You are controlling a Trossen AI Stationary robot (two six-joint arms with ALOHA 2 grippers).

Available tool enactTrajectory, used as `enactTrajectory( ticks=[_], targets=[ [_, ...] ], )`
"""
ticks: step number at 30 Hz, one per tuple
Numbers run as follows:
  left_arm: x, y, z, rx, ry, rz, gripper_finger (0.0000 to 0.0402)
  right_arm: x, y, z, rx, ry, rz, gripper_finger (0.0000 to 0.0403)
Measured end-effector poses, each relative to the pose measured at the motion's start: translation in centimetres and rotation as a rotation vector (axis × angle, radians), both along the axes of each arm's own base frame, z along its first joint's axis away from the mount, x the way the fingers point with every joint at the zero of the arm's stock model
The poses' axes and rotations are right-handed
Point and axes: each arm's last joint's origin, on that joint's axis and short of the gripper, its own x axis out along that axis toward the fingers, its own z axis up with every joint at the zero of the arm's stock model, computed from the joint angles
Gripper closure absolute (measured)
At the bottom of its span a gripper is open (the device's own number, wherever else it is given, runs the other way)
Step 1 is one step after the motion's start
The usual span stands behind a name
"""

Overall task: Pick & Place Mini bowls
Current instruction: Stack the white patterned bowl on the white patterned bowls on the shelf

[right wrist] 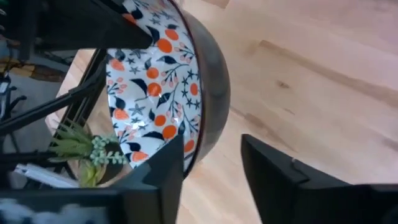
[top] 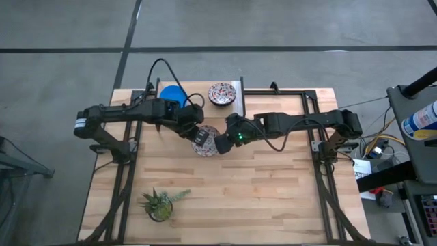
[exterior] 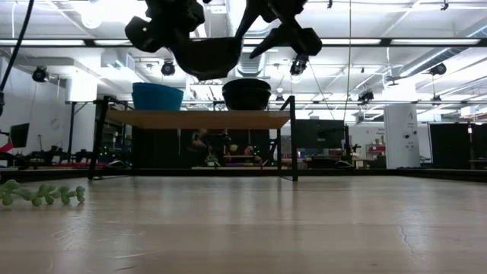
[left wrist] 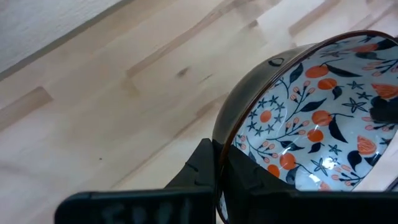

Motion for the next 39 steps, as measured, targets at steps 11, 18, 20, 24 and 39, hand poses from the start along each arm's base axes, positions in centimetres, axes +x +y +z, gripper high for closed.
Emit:
enactTrajectory(
  ticks=[11,18,20,24,39],
  targets=[
    [0.0,-0.4,1.7,0.006,-0.043,0.008,0.0391,0.0,-0.4,0.3,-0.003,0.001,0.017,0.0376],
    [-0.1,-0.6,2.7,0.002,-0.094,-0.041,0.0331,-0.1,-0.5,0.1,-0.023,0.023,0.038,0.0391],
    [-0.1,-0.6,2.9,0.005,-0.105,-0.055,0.0314,-0.1,-0.5,0.1,-0.026,0.024,0.042,0.0394],
    [-0.3,-0.6,3.3,0.033,-0.125,-0.065,0.0286,0.0,-0.7,0.3,-0.031,0.007,0.042,0.0394],
    [-2.3,-0.1,6.6,0.263,-0.318,-0.027,0.0266,-0.7,-3.7,2.3,0.039,-0.068,0.078,0.0395]
  ],
)
